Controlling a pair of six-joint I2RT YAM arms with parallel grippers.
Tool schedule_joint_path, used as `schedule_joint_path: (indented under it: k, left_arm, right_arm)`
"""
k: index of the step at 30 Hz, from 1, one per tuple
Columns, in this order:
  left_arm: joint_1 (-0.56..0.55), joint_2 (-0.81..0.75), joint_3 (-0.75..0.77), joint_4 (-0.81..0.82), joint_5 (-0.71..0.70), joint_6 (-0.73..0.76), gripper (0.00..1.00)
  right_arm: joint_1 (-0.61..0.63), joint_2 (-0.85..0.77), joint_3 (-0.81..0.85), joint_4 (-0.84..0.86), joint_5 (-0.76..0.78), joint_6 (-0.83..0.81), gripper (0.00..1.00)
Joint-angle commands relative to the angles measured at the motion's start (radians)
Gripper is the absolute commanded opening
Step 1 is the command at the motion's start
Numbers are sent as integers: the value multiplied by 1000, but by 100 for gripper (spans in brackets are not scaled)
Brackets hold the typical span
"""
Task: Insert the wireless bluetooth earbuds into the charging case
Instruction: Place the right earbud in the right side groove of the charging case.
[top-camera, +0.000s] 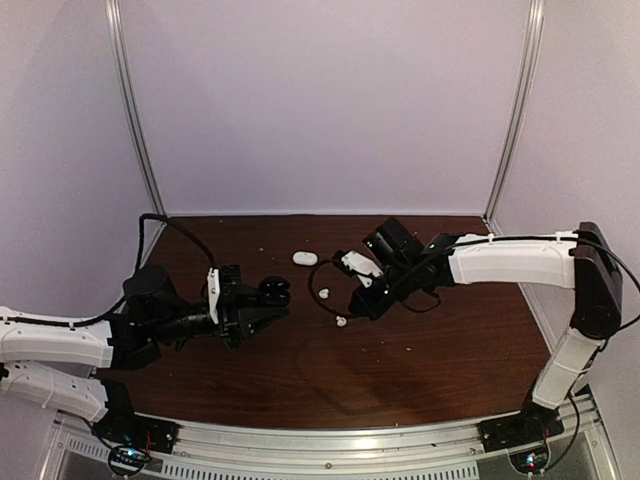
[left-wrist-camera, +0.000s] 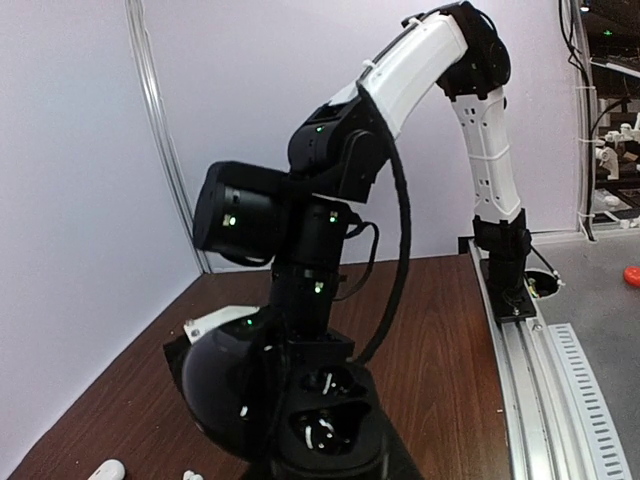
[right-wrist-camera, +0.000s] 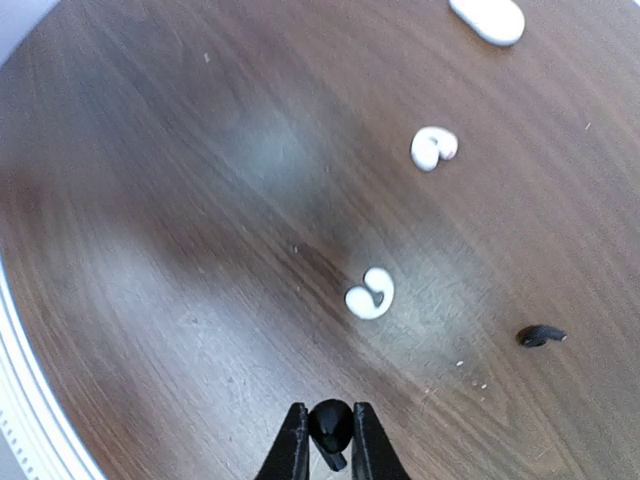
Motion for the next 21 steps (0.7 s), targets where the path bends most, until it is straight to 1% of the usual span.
schedule_joint_path:
  k: [1, 7, 8, 9, 10, 15, 21]
  left_arm:
    - [8, 17, -6, 165, -33, -38, 3]
    - [13, 53, -1, 256, -61, -46, 2]
    - [13, 60, 0, 274, -68, -69, 3]
    - [14, 67, 1, 295, -78, -82, 3]
    - [15, 73, 4, 306, -89, -88, 3]
    - [15, 110, 40, 332, -121, -95, 2]
    - [15, 141, 70, 375, -122, -103, 2]
  right_arm:
    - [-8, -161, -53, 219, -32, 16, 11]
    - [-8, -346, -122, 468, -118, 36, 11]
    - [-8, -369, -133, 489, -135, 49, 12]
    - [-8, -388, -145, 561, -156, 62, 12]
    - [-7, -408, -156, 600, -174, 74, 12]
    - [22, -470, -189, 762, -224, 130, 12]
    - [91, -485, -215, 911, -255, 185, 14]
